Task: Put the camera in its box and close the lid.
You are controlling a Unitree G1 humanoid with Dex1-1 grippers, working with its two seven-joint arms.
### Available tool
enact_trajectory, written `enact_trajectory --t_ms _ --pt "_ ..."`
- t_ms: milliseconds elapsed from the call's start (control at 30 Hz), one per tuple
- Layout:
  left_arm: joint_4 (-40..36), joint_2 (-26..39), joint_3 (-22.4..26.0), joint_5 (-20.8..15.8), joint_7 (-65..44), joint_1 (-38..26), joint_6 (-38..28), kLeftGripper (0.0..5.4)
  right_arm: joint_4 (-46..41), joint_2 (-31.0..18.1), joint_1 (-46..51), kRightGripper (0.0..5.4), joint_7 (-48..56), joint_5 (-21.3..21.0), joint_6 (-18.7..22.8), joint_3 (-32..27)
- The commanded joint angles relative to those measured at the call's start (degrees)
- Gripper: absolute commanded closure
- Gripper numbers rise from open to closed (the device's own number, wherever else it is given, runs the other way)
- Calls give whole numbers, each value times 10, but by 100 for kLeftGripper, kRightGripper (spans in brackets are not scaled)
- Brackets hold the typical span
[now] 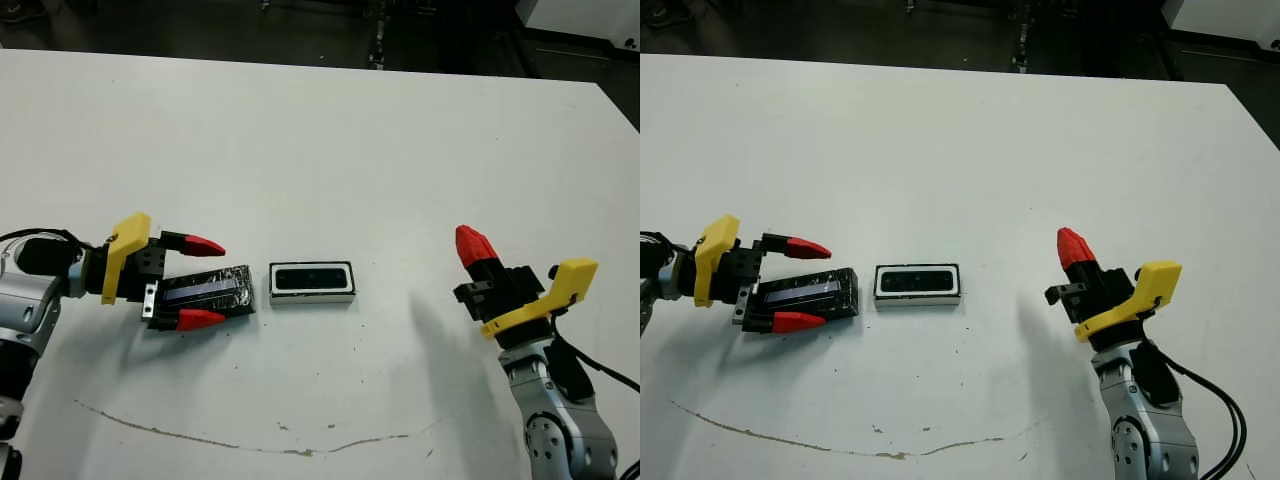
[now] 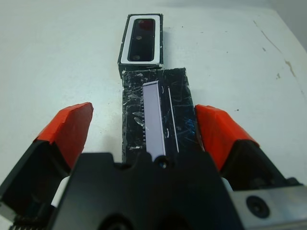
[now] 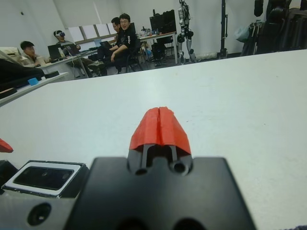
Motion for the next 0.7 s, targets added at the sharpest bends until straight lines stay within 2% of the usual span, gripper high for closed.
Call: enact_trajectory --t_ms 33,200,467,700 --pt "1 13 -18 23 4 19 23 0 -1 -11 4 539 0 -1 1 -3" --pt "-17 20 -26 38 26 22 37 26 -1 -10 4 540 0 4 5 -5" --pt "-30 24 -28 46 51 31 40 145 1 -10 5 540 1 0 -1 -3" --pt "-25 24 -37 60 56 27 38 224 2 -10 4 540 2 3 0 -4"
